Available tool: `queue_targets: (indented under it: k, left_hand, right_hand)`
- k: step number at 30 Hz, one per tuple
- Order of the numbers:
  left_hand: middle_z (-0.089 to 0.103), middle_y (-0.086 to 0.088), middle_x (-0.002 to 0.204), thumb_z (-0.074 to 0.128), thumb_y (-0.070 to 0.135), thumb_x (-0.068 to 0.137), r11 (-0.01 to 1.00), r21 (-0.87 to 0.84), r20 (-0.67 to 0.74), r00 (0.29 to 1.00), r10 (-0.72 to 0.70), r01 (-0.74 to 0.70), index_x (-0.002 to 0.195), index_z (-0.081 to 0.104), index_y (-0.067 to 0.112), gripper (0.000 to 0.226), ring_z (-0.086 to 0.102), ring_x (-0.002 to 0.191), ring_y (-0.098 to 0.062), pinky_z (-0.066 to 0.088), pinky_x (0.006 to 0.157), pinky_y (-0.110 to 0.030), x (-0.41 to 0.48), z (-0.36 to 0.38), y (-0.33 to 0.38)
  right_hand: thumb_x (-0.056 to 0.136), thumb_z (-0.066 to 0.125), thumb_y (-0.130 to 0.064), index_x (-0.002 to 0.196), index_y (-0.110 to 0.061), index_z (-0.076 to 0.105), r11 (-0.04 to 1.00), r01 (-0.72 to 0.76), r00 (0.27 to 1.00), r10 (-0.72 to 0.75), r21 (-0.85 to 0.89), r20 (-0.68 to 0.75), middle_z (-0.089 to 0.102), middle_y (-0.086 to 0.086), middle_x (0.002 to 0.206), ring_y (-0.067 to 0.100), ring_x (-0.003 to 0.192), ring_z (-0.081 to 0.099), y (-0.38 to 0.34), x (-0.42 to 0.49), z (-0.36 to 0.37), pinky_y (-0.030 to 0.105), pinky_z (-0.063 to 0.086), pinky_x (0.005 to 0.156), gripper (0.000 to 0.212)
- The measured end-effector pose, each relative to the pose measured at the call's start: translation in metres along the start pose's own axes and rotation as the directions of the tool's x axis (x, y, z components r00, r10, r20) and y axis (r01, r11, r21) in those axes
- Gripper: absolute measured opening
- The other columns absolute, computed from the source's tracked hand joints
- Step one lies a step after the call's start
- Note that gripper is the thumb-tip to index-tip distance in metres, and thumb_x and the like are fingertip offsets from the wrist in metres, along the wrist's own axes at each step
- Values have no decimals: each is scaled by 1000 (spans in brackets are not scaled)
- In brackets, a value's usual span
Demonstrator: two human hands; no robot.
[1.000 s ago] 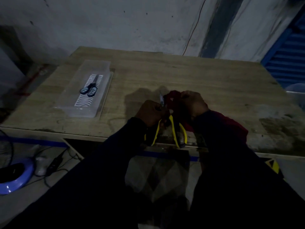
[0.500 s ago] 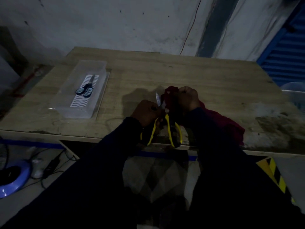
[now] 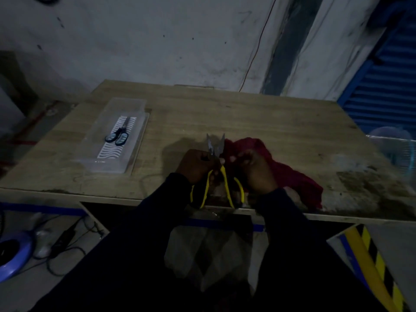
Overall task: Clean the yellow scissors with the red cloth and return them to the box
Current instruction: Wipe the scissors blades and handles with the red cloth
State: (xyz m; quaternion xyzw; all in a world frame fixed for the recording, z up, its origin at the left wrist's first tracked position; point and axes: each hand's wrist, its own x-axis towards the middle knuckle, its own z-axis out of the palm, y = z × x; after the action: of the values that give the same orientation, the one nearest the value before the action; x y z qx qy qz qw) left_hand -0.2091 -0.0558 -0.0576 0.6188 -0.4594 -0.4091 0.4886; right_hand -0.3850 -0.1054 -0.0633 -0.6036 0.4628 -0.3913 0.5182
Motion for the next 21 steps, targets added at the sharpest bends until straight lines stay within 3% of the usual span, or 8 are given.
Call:
queue_targets:
  k: [3,5,9,12,15,17,19,21]
  left_hand:
    - [64,-16,63,80,19,78,999,-31,-23,999,-25,24,65,71,-2,26,58,61,-18,43,59,-30,-3,0,5]
    - [67,-14,64,81,15,76,992,-120,-13,999,-49,47,70,74,0,18,61,61,-21,49,58,-29,-7,0,11]
    - [69,-10,66,76,10,79,950,-307,21,998,-58,62,80,73,-3,14,62,59,-18,53,55,-22,-13,-1,29]
    - [73,-7,72,66,8,87,898,-428,117,991,-62,107,82,76,8,12,66,63,-16,53,63,-25,-11,-11,31]
    - [69,-14,88,58,20,90,727,-612,319,938,-134,312,108,65,2,26,63,61,-16,50,56,-25,-18,-28,28]
    - [68,-15,88,52,23,89,655,-647,393,907,-152,390,104,63,0,30,57,57,-15,45,47,-22,-25,-32,31]
    - [68,-11,68,43,22,93,658,-620,394,895,-209,427,95,68,0,33,50,48,-12,38,40,-19,-26,-32,37]
    - [68,-8,60,35,24,98,715,-523,398,875,-276,464,108,63,-4,41,47,37,-9,36,37,-15,-23,-33,42]
  right_hand:
    - [80,74,0,110,8,56,990,41,973,-9,-133,231,65,19,102,17,91,65,-9,-5,-2,23,53,72,36]
    - [76,74,9,103,13,58,982,109,953,-60,-151,296,67,13,90,6,79,67,-21,-4,-6,18,52,67,31]
    - [67,85,-10,94,8,63,982,94,937,-31,-165,347,69,16,88,23,83,67,-41,0,-13,39,53,74,39]
    - [62,88,-22,93,-15,65,947,158,929,-46,-280,367,71,4,89,21,82,68,-54,1,-21,44,58,73,40]
    - [70,74,10,100,-8,54,992,125,937,-113,-17,329,70,8,84,20,73,65,-69,4,-34,33,54,64,41]
    - [70,69,20,104,-3,50,981,185,933,-192,50,305,71,10,89,20,77,67,-81,5,-37,30,54,66,45]
    - [69,70,21,105,-1,50,964,264,910,-261,34,321,70,9,90,17,79,66,-91,6,-33,27,52,67,47]
    - [68,73,19,103,-2,52,951,309,907,-293,-6,303,69,2,85,12,76,65,-101,7,-25,24,51,65,46]
